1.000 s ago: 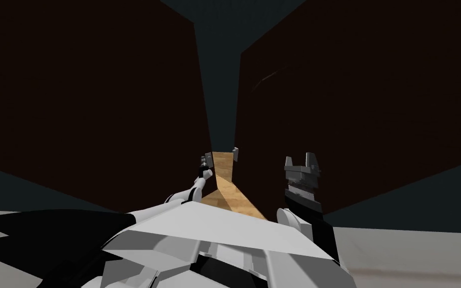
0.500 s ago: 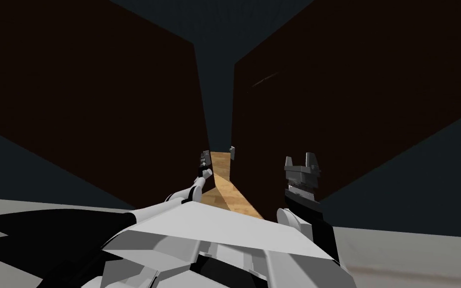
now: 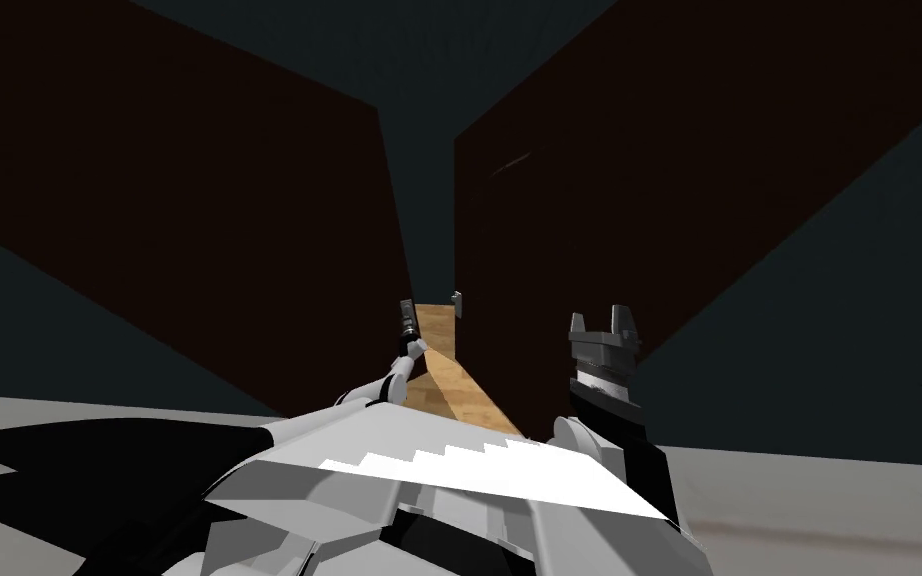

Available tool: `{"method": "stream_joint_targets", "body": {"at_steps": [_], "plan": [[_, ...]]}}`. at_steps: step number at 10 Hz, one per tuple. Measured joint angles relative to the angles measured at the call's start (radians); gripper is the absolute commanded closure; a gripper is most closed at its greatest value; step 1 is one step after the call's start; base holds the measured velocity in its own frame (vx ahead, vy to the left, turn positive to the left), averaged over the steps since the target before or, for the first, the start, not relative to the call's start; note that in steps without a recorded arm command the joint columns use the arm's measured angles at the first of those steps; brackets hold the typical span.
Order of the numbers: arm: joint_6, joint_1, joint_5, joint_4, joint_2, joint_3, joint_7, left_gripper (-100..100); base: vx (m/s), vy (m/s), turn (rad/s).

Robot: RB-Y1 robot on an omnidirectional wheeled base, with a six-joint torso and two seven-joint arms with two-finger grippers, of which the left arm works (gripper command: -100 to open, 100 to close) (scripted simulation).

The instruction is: Push the door open

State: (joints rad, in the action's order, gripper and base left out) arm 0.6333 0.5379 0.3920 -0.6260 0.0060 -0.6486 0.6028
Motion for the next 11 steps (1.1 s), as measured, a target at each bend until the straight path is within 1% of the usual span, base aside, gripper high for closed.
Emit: {"method": "stream_joint_targets", "body": {"at_steps": [1, 2, 4, 5, 6, 7, 8, 11], "plan": [[0.017, 0.016, 0.003, 0.034, 0.019, -0.005, 0.003, -100, 0.107, 0.140, -0.106], [0.032, 0.017, 0.005, 0.040, 0.023, -0.012, 0.007, -100, 0.129, 0.221, -0.125], [0.056, 0.019, 0.013, 0.039, 0.012, -0.033, 0.032, -100, 0.160, 0.217, -0.165], [0.079, 0.028, 0.017, 0.062, 0.012, -0.042, 0.038, -100, 0.122, 0.210, -0.148], [0.094, 0.028, 0.021, 0.062, -0.002, -0.052, 0.048, -100, 0.135, 0.232, -0.177], [0.101, 0.029, 0.026, 0.057, -0.019, -0.064, 0.061, -100, 0.067, 0.107, -0.046], [0.102, 0.029, 0.026, 0.056, -0.021, -0.065, 0.064, 100, -0.012, -0.018, 0.030], [0.099, 0.028, 0.026, 0.058, -0.019, -0.065, 0.060, 100, -0.020, -0.033, 0.011]]}}
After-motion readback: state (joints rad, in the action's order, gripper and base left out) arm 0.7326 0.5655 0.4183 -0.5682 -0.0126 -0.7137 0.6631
